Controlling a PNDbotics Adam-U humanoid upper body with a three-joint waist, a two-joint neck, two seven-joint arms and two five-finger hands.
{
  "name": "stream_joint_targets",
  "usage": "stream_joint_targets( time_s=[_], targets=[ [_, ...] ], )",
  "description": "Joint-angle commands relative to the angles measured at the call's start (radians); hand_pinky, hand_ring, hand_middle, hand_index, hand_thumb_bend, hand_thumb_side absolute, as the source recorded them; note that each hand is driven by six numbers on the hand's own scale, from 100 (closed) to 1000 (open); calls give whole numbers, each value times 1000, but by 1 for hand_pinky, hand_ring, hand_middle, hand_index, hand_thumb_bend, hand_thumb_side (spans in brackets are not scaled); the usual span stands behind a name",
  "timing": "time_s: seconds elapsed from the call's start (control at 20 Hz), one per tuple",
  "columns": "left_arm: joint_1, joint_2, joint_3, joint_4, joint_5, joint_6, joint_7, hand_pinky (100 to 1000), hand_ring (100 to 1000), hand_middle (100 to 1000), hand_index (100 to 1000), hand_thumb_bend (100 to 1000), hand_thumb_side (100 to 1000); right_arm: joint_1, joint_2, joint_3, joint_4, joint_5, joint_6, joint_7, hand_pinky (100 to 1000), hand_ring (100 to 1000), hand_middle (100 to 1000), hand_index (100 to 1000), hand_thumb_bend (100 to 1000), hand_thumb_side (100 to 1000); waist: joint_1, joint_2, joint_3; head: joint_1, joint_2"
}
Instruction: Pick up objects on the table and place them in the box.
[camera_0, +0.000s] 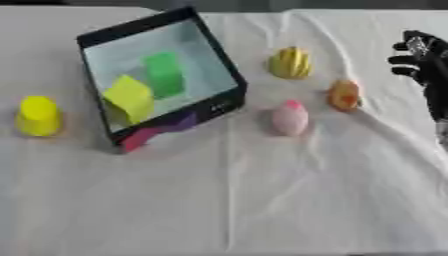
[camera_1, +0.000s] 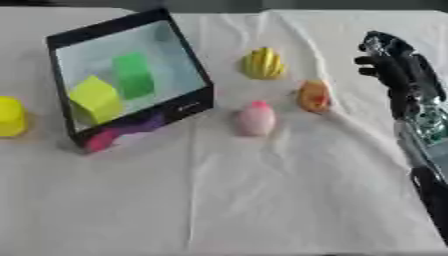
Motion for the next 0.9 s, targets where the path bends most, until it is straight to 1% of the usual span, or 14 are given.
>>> stream_joint_targets(
  time_s=[0.05, 0.4, 0.45, 0.5, 0.55, 0.6, 0.65, 0.75, 0.8, 0.9],
  targets=[
    [-9, 23, 6, -9, -9, 2, 0, 760, 753, 731, 740, 114, 723, -10, -26, -8, -5, 5, 3, 1, 762, 735, 730, 850, 100, 659, 9, -29, 2, -1, -6],
    [-8, 23, 5, -9, -9, 2, -1, 760, 753, 731, 740, 115, 723, -11, -29, -7, -4, 6, 4, 3, 763, 736, 731, 851, 100, 658, 8, -31, 2, -1, -4],
    [-8, 23, 5, -9, -9, 2, -1, 760, 753, 731, 740, 115, 723, -11, -30, -7, -4, 8, 5, 3, 762, 737, 733, 852, 100, 652, 8, -31, 2, -1, -4],
    [-8, 23, 5, -9, -9, 2, -1, 760, 753, 731, 740, 115, 723, -12, -37, -5, -5, 16, 8, 5, 763, 742, 740, 856, 100, 627, 8, -31, 2, -2, -3],
    [-8, 23, 5, -8, -9, 2, -1, 760, 753, 731, 740, 115, 723, -16, -50, -1, -6, 39, 18, 12, 764, 744, 745, 860, 100, 614, 7, -32, 2, -4, -2],
    [-8, 24, 5, -8, -9, 2, -1, 760, 753, 731, 740, 115, 722, -20, -65, 4, -8, 70, 33, 24, 765, 750, 754, 868, 100, 585, 7, -33, 3, -6, -1],
    [-8, 24, 4, -8, -9, 3, -1, 760, 754, 731, 740, 116, 722, -27, -89, 13, -11, 113, 54, 47, 768, 755, 759, 872, 100, 508, 6, -34, 3, -8, -1],
    [-8, 25, 2, -8, -9, 3, -3, 760, 754, 731, 740, 116, 722, -42, -145, 33, -20, 216, 103, 111, 775, 767, 769, 876, 100, 298, 4, -36, 5, -10, 0],
    [-8, 25, 2, -7, -9, 3, -3, 760, 754, 731, 740, 116, 723, -49, -167, 40, -25, 266, 125, 148, 784, 778, 779, 881, 100, 209, 3, -36, 5, -10, 0],
    [-8, 26, 1, -7, -9, 4, -4, 759, 754, 731, 740, 117, 722, -65, -228, 68, -38, 367, 161, 254, 795, 792, 787, 887, 100, 169, 0, -37, 7, -11, -2]
  ],
)
